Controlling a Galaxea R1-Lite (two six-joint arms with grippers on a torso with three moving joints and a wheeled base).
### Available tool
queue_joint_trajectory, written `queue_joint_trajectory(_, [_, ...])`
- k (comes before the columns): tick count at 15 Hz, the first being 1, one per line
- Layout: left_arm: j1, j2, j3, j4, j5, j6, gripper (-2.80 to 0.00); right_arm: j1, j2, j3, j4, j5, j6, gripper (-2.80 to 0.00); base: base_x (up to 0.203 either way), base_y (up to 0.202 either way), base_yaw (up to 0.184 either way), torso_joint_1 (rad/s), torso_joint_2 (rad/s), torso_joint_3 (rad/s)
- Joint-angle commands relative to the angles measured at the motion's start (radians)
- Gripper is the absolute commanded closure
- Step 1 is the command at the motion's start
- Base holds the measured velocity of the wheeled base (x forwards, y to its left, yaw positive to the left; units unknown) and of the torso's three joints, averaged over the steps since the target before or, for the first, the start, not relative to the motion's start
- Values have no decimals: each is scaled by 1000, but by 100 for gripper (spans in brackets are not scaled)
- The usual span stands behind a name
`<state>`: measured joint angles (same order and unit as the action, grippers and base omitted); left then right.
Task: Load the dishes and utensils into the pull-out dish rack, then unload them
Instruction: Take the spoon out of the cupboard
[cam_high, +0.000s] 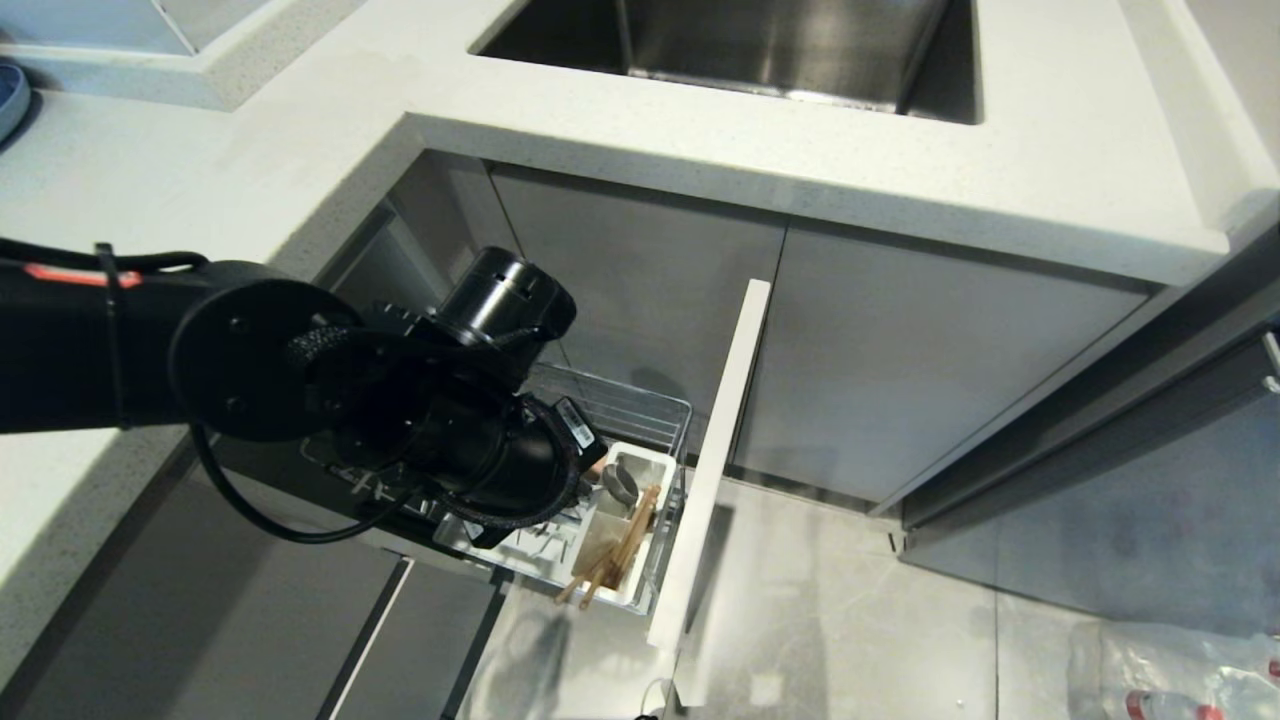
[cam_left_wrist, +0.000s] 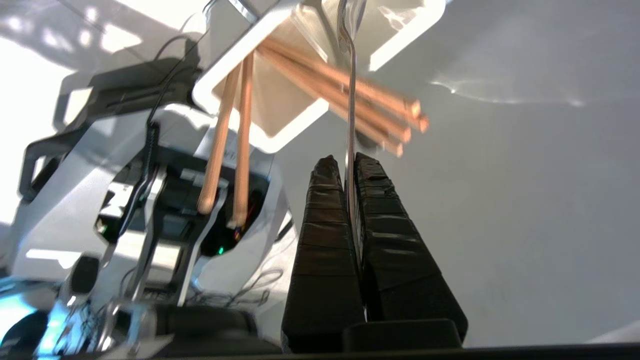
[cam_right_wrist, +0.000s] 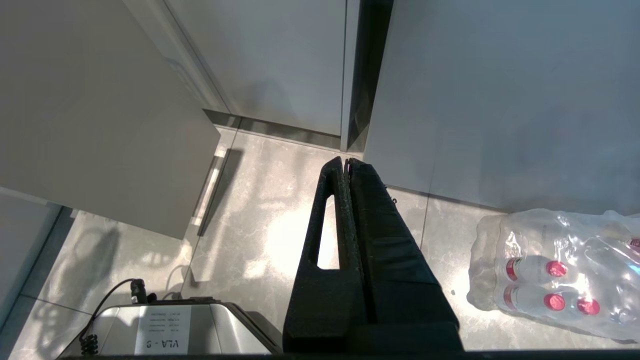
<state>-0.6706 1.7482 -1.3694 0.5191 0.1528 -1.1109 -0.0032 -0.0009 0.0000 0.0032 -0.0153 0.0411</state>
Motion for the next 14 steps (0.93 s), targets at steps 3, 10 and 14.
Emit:
queue_joint_trajectory(3, [-17, -51, -57, 77, 2, -9, 0, 0, 1, 2, 0, 0, 0, 0, 0, 0, 0, 0, 0, 0])
queue_joint_trajectory(10, [-40, -268, -143, 208, 92, 9, 0, 0, 1, 2, 0, 0, 0, 0, 0, 0, 0, 0, 0, 0])
queue_joint_trajectory(14, [-79, -444, -253, 304, 192, 50, 0, 0, 1, 2, 0, 0, 0, 0, 0, 0, 0, 0, 0, 0])
